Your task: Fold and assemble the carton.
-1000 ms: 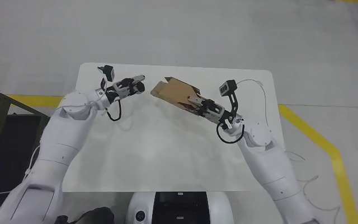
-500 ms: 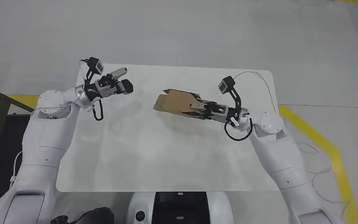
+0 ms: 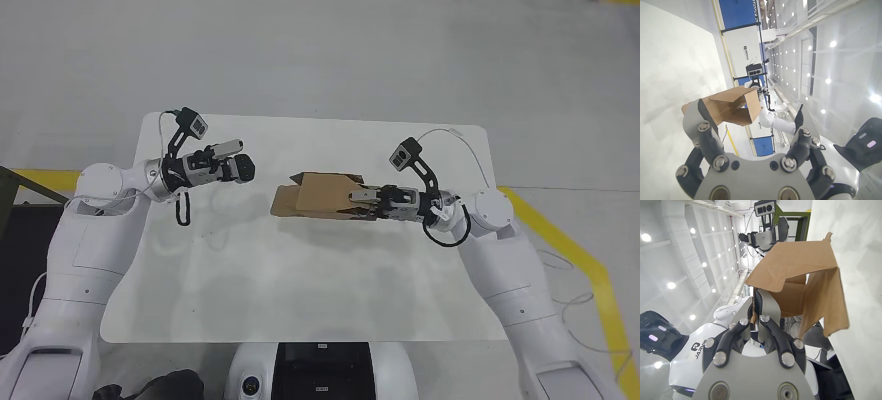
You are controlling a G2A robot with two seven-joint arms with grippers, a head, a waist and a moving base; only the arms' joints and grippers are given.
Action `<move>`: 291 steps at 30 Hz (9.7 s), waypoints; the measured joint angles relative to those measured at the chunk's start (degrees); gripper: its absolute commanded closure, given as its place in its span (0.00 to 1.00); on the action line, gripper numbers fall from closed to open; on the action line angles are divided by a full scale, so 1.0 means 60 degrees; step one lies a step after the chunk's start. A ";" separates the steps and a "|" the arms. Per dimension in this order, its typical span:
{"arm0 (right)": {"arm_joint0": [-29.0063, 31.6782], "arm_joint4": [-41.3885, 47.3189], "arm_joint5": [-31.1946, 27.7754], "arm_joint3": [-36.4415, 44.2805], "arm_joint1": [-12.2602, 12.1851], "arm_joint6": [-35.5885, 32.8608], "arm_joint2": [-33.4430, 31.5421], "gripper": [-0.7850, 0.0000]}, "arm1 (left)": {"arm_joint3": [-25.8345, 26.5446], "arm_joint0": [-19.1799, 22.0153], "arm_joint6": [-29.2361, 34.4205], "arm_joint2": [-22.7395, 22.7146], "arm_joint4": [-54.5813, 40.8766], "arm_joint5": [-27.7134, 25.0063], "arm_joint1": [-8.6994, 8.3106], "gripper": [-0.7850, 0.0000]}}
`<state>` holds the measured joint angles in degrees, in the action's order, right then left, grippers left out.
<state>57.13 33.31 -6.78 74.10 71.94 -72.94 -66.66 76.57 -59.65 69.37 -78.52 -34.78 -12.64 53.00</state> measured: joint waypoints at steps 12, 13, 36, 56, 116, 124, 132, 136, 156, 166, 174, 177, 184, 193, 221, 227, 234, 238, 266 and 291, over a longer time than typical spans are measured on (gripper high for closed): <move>0.0074 -0.0122 -0.0020 0.0217 0.0007 0.0322 0.0066 1.00 | 0.0237 -0.0012 -0.0173 0.0180 0.0101 0.0333 0.0029 0.00; 0.0073 -0.0064 -0.0032 0.0274 0.0016 0.0364 0.0097 1.00 | 0.0273 0.0042 -0.0046 0.0254 0.0100 0.0405 0.0039 0.00; -0.0831 0.1529 -0.1204 -0.1555 0.0233 -0.0732 0.0507 1.00 | -0.1028 0.1980 0.1844 0.2310 -0.0679 -0.0013 0.0602 0.00; -0.1020 0.1812 -0.1447 -0.2150 0.0386 -0.1273 0.0976 1.00 | -0.1708 0.2651 0.2270 0.2862 -0.1202 0.0167 0.0911 0.00; -0.0855 0.1622 -0.1117 -0.1624 0.0478 -0.0474 0.1185 1.00 | -0.1500 0.2033 0.1794 0.1658 -0.1537 -0.0885 0.0913 0.00; -0.0850 0.1746 -0.1282 -0.1719 0.0528 -0.0118 0.1184 1.00 | -0.1430 0.2044 0.2115 0.1852 -0.1563 -0.0863 0.0979 0.00; -0.0893 0.1661 -0.1418 -0.1886 0.0550 -0.0062 0.1187 1.00 | -0.1364 0.2046 0.2596 0.1951 -0.1376 -0.0543 0.0980 0.00; -0.0921 0.1470 -0.1567 -0.1940 0.0528 -0.0008 0.1109 1.00 | -0.1389 0.2051 0.2935 0.1903 -0.1286 -0.0217 0.0939 0.00; -0.0818 0.1737 -0.1766 -0.1865 0.0586 -0.0088 0.1124 1.00 | -0.1309 0.2212 0.3106 0.2739 -0.1452 0.0962 0.0724 0.00; -0.0823 0.1917 -0.1832 -0.2004 0.0707 -0.0006 0.1371 1.00 | -0.1678 0.2456 0.3106 0.3215 -0.2658 0.0718 0.0890 0.00; -0.0824 0.2045 -0.2029 -0.2116 0.0748 0.0013 0.1329 1.00 | -0.1914 0.2532 0.3106 0.3324 -0.2790 0.0528 0.0877 0.57; -0.0822 0.2054 -0.2050 -0.2119 0.0757 0.0022 0.1311 1.00 | -0.1987 0.2541 0.3106 0.3347 -0.2803 0.0486 0.0870 0.60; -0.0816 0.2047 -0.2062 -0.2139 0.0779 0.0050 0.1296 1.00 | -0.2058 0.2563 0.3106 0.3395 -0.2821 0.0487 0.0853 0.61; -0.0845 0.1951 -0.2045 -0.2181 0.0795 0.0006 0.1276 1.00 | -0.2276 0.2688 0.3106 0.3499 -0.2442 0.0429 0.0869 0.87; -0.0516 0.1081 -0.1190 -0.2063 0.0482 0.0507 0.0367 0.00 | -0.2601 0.2553 0.2995 0.3132 -0.1077 -0.0121 0.0860 1.00; -0.0142 0.0080 -0.0865 -0.1513 0.0193 0.0270 -0.0120 0.00 | -0.2531 0.2750 0.3106 0.3503 -0.0456 0.0005 0.0742 1.00; 0.0375 -0.1371 -0.0656 -0.0154 -0.0083 0.0347 -0.0425 0.00 | -0.2025 0.3083 0.3105 0.4267 -0.0344 0.0078 0.0499 1.00; 0.0531 -0.1443 -0.0640 0.0202 -0.0129 0.0334 -0.0469 0.00 | -0.1804 0.3311 0.3106 0.4702 -0.0928 0.0149 0.0376 1.00; 0.0290 -0.2357 -0.1784 0.0020 -0.0150 0.1764 -0.0326 0.00 | -0.2274 0.3840 0.2969 0.5062 -0.1175 0.0747 0.0568 1.00; 0.1314 -0.2262 -0.2152 0.0799 -0.0426 0.2517 -0.0926 0.00 | -0.5163 0.6315 0.3106 0.8381 -0.3790 -0.0355 0.1719 1.00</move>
<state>65.01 19.74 -19.70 78.89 69.38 -57.84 -72.22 45.59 -21.76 88.00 -28.23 -57.52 -14.77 63.32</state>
